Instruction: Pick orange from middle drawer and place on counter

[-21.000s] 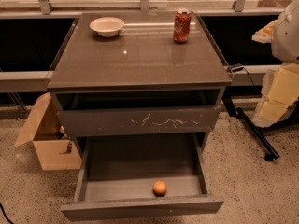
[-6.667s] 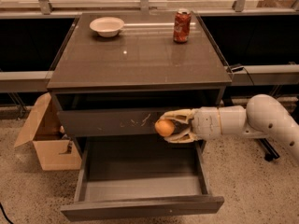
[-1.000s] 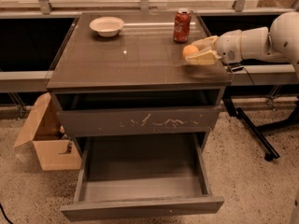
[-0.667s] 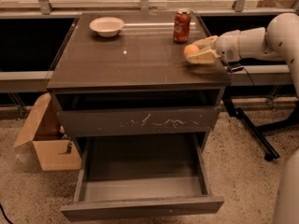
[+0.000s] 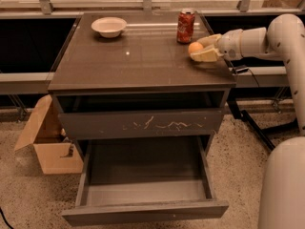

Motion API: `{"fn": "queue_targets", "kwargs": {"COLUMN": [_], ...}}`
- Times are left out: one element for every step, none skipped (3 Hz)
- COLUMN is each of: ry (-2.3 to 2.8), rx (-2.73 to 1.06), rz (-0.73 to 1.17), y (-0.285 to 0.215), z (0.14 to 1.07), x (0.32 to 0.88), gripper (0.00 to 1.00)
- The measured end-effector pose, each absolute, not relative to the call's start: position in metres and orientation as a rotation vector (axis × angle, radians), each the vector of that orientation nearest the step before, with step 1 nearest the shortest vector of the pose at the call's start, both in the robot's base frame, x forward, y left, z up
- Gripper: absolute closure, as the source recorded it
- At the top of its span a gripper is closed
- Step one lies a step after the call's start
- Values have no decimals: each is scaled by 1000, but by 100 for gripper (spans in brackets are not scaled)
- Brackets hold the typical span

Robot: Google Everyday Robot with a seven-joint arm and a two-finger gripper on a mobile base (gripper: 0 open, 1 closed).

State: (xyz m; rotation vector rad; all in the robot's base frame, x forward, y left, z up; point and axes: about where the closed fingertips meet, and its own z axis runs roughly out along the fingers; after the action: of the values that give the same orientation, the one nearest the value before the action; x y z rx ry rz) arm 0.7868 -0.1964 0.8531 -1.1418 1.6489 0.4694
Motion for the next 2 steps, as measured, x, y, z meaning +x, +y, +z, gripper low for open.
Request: {"fn": "queue_targets", "kwargs": {"ry": [1638, 1626], "rx": [-1139, -1136], "rz": [465, 467], "y": [-196, -194], "z": [850, 849], "x": [799, 808], "gripper": [83, 59]}}
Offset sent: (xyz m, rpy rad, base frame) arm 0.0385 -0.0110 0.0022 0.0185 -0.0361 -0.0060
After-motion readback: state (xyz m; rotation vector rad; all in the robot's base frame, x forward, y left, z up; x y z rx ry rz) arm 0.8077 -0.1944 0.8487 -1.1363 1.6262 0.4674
